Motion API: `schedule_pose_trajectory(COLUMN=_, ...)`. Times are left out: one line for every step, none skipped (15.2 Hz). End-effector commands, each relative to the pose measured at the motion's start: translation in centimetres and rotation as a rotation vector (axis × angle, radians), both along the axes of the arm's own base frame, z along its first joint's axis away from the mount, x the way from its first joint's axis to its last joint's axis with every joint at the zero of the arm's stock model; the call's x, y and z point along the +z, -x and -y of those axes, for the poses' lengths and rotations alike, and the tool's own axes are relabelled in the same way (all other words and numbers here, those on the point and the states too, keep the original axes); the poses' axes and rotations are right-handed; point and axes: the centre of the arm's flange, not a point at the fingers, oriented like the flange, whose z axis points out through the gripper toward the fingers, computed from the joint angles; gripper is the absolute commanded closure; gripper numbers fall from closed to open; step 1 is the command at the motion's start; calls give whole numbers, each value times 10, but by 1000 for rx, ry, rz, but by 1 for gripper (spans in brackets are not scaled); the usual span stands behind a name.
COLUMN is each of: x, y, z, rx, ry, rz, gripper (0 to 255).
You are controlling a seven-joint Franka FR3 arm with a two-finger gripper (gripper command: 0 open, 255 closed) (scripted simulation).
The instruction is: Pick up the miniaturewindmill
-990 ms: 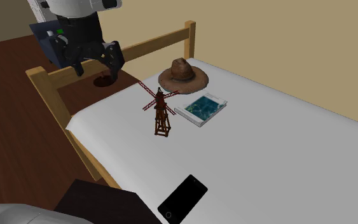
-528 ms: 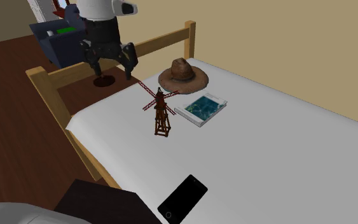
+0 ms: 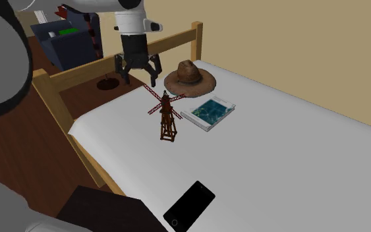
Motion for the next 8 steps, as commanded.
schedule_pose_trajectory(x=-22, y=-28, z=2, rx=-8, ry=30, rz=-57, gripper=0)
schedule_pose_trajectory(x=-33, y=-40, z=4, rx=-12, ry=44, rz=-84, gripper=0)
schedule_pose_trajectory(x=-44, y=-52, z=7, rx=-17, ry=59, rz=-111, gripper=0)
schedule_pose_trajectory(x=-56, y=-64, z=9, rx=-21, ry=73, rz=-138, gripper=0)
schedule_pose_trajectory(x=-68, y=-76, z=12, rx=-25, ry=87, rz=-165, gripper=0)
schedule_pose_trajectory(x=-80, y=-87, z=15, rx=-29, ry=102, rz=-192, gripper=0)
schedule_pose_trajectory(x=-92, y=-97, z=18, rx=-33, ry=116, rz=-219, gripper=0)
schedule_pose_trajectory(x=-105, y=-108, z=21, rx=-37, ry=131, rz=-246, gripper=0)
